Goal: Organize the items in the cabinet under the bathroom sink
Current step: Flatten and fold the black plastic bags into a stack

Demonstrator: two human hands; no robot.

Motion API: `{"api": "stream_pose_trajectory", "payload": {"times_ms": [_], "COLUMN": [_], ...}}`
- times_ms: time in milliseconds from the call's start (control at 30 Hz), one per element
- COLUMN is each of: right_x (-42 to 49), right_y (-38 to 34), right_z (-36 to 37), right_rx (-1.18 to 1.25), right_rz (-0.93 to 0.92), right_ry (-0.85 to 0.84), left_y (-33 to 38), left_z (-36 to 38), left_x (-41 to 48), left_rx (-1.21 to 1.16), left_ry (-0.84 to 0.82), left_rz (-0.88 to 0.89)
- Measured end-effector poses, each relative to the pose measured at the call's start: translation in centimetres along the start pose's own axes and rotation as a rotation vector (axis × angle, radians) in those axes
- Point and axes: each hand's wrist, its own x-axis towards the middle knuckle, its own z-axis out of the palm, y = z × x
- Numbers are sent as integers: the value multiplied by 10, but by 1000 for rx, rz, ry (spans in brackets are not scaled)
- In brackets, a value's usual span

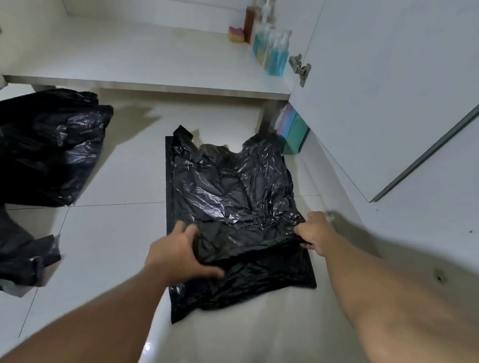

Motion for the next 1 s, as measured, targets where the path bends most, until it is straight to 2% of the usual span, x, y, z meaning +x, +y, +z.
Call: {"api": "stream_pose_trajectory", "payload": {"times_ms": [100,233,367,467,533,600,700,767,900,933,1000], "right_x": [-1,5,7,5,1,0,-8,-6,0,1,2], "right_y": [-3,-14,-24,-20,-13,-5,2,7,10,11,11], "right_z": [7,21,25,18,14,16,23,26,25,27,30], "right_rx": [54,106,97,-65,-223,-421,-691,-729,-623,-623,-621], "right_rz": [0,-79,-60,81,125,87,3,-20,-31,-44,-175], "right_ry": [-50,-69,-104,-173,-205,-224,-254,-230,-124,-75,133], "left_y": [-9,-26,-30,-38,-41,-39,-36,-34,-29,-27,-21], "left_z": [31,25,21,31,36,38,34,29,25,25,27], "left_x": [-7,15,19,10,4,-2,-5,-7,-11,-10,-1], "left_rx": [121,165,258,188,215,305,368,382,362,319,211], "left_ry": [-17,144,251,392,427,308,28,-2,95,149,277], "left_rz": [73,54,184,305,416,403,211,180,183,183,198]}}
